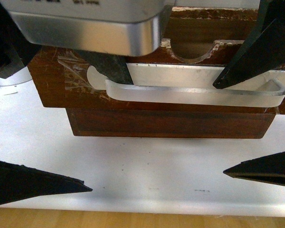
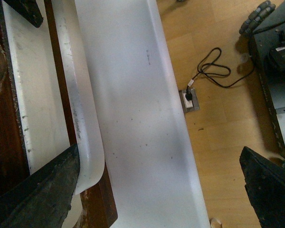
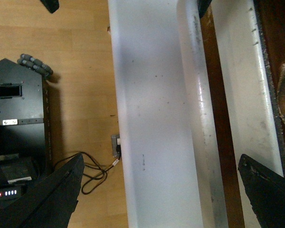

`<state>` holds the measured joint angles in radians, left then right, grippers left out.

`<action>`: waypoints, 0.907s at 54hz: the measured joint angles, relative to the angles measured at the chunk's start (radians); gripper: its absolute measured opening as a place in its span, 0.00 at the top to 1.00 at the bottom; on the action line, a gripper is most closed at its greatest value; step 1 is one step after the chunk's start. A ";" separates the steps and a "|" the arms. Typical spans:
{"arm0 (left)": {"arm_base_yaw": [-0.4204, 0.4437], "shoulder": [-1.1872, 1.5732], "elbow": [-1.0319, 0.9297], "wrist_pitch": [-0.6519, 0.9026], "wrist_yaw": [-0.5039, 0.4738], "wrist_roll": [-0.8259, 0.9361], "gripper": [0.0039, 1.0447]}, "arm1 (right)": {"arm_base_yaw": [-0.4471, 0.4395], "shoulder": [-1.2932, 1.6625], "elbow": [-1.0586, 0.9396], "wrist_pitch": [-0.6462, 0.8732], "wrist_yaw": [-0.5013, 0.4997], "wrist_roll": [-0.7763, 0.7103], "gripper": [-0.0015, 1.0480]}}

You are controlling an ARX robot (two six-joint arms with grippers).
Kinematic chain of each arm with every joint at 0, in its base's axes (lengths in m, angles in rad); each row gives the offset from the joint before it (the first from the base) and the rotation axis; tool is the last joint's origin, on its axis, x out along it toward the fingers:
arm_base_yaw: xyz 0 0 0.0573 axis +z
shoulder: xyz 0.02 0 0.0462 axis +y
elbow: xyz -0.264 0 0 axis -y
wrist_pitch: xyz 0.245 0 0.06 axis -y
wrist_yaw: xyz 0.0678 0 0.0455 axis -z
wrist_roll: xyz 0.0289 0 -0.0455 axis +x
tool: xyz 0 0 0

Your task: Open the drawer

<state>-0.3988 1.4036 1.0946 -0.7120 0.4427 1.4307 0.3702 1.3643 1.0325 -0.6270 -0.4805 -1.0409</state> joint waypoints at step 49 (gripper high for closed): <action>0.306 -0.264 -0.216 0.559 0.294 -0.469 0.06 | -0.214 -0.352 -0.227 0.492 -0.024 0.303 0.09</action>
<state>-0.0933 1.1393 0.8787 -0.1528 0.7372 0.9619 0.1562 1.0126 0.8055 -0.1349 -0.5045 -0.7380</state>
